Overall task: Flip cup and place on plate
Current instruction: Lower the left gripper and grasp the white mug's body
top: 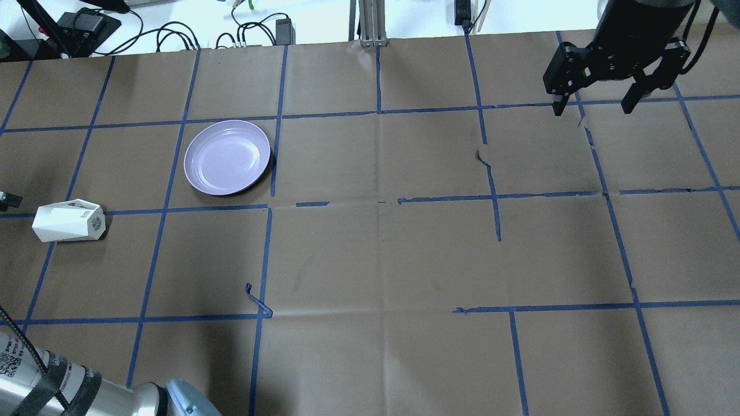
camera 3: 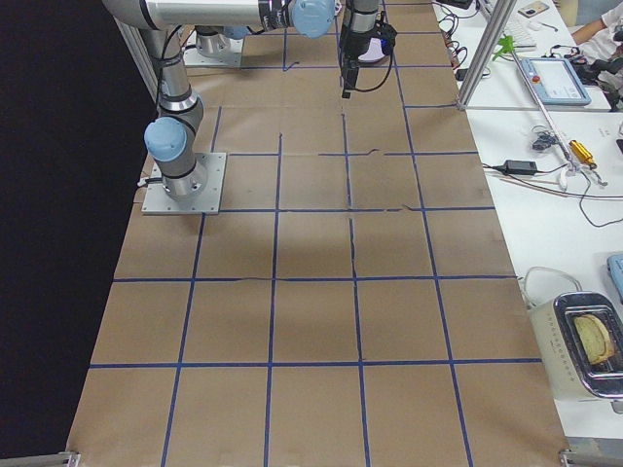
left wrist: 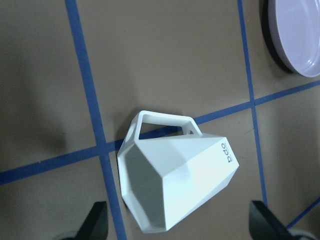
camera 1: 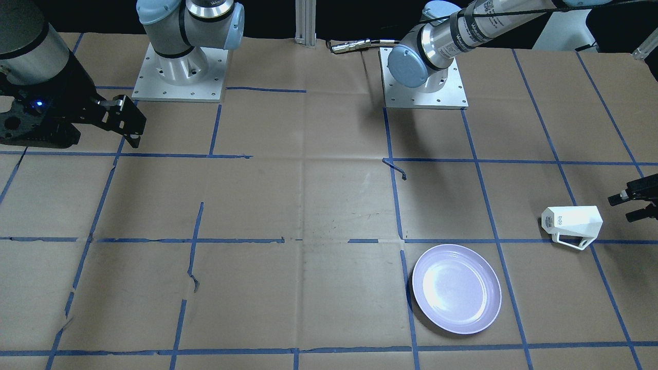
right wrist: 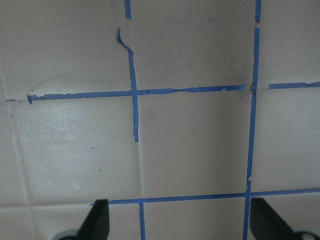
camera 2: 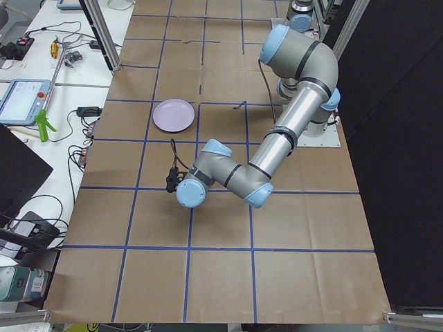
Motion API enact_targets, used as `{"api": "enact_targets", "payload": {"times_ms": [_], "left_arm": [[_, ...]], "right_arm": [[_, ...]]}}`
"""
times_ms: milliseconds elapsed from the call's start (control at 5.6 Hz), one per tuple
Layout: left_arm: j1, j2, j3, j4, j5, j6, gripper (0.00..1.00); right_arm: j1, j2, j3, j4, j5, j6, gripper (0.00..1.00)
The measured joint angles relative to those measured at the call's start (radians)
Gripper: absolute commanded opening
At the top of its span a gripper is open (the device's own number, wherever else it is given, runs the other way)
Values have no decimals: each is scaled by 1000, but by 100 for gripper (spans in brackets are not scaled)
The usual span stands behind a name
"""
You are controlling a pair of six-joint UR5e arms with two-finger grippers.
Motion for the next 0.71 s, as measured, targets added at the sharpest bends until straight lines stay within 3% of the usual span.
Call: {"api": "enact_targets", "payload": {"times_ms": [179, 357, 536, 714], "left_arm": [[0, -22, -7, -29, -25, 3, 98], [0, -35, -12, -63, -33, 3, 80], [1, -39, -16, -82, -37, 6, 33], [-2, -37, -23, -90, -36, 12, 4]], "right_arm": [[0, 0, 0, 0, 0, 0, 100], [0, 0, 0, 0, 0, 0, 100], [0, 0, 0, 0, 0, 0, 100], [0, 0, 0, 0, 0, 0, 100]]}}
